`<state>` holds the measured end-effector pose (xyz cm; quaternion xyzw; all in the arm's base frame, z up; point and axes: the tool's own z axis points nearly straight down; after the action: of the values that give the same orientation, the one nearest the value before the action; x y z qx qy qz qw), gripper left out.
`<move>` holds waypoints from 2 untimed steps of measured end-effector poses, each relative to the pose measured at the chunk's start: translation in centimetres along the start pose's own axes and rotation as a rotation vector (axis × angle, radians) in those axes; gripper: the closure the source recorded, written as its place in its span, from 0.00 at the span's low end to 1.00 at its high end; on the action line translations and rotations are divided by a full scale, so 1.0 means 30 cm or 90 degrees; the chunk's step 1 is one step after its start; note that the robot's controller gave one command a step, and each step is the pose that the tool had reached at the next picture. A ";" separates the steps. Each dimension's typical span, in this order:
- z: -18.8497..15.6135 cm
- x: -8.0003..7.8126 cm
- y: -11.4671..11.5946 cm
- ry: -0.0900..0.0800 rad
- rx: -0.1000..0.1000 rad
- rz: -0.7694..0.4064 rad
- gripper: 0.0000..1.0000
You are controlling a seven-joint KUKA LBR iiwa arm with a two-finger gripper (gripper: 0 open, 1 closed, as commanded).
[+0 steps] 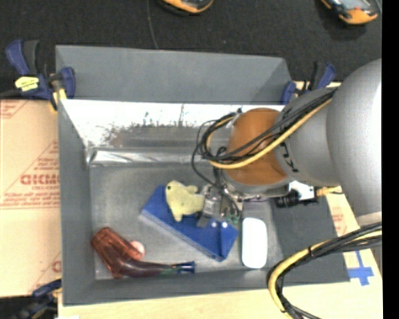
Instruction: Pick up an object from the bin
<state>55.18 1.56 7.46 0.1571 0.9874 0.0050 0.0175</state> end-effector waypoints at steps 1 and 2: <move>0.003 -0.001 0.033 -0.003 0.000 0.062 1.00; 0.008 0.003 0.060 -0.005 -0.002 0.170 0.00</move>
Offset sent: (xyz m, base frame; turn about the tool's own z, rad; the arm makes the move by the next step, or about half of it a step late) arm 0.0018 0.0191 -0.0046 0.2681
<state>55.65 3.31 7.26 0.2868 0.9577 0.0080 0.0211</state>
